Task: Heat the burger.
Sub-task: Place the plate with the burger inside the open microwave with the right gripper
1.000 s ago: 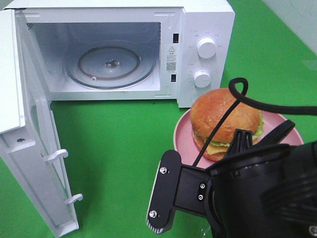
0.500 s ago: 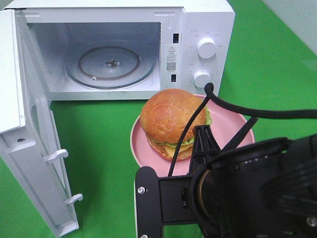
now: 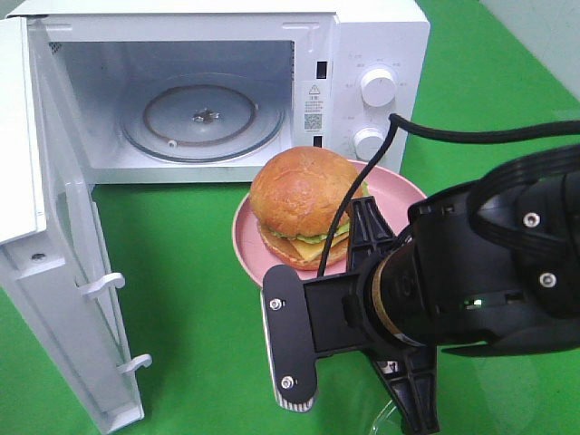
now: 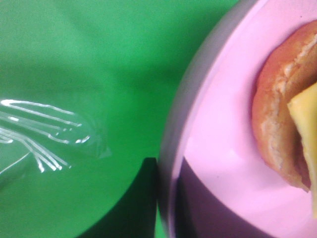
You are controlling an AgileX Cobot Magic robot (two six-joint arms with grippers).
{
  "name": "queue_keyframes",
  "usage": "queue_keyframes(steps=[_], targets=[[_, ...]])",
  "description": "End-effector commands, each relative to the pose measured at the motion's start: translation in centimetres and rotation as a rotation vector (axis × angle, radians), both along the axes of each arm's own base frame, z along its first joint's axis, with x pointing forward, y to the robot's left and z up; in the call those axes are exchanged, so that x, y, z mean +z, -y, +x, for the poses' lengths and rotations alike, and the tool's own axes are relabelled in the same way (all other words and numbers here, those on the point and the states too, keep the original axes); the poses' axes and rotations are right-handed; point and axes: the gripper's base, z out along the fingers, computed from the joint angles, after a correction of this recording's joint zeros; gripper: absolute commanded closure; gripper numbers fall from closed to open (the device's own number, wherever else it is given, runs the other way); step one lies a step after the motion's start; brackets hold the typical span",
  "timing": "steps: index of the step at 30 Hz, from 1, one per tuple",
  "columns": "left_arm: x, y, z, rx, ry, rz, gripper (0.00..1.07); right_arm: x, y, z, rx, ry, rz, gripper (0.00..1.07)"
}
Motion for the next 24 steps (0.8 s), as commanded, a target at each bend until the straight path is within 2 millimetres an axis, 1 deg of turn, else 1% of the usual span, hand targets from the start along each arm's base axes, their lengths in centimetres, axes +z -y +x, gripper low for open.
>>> queue_keyframes(steps=[1,7,14,20,24], targets=[[0.0,0.0,-0.3,-0.008,0.024,0.000,0.09,0.3,-0.1,0.5,0.066,0.025,0.018,1.07],[0.0,0.0,-0.3,-0.008,0.024,0.000,0.09,0.2,-0.3,1.4,0.145,-0.007,0.086,1.07],[0.0,0.0,-0.3,-0.008,0.024,0.000,0.09,0.1,0.6,2.4,0.203,-0.028,0.051,1.07],[0.0,0.0,-0.3,-0.008,0.024,0.000,0.09,0.1,1.2,3.2,0.216,-0.037,0.066,1.07],[0.0,0.0,-0.3,-0.008,0.024,0.000,0.09,0.1,1.4,3.7,0.267,-0.036,0.065,1.07]])
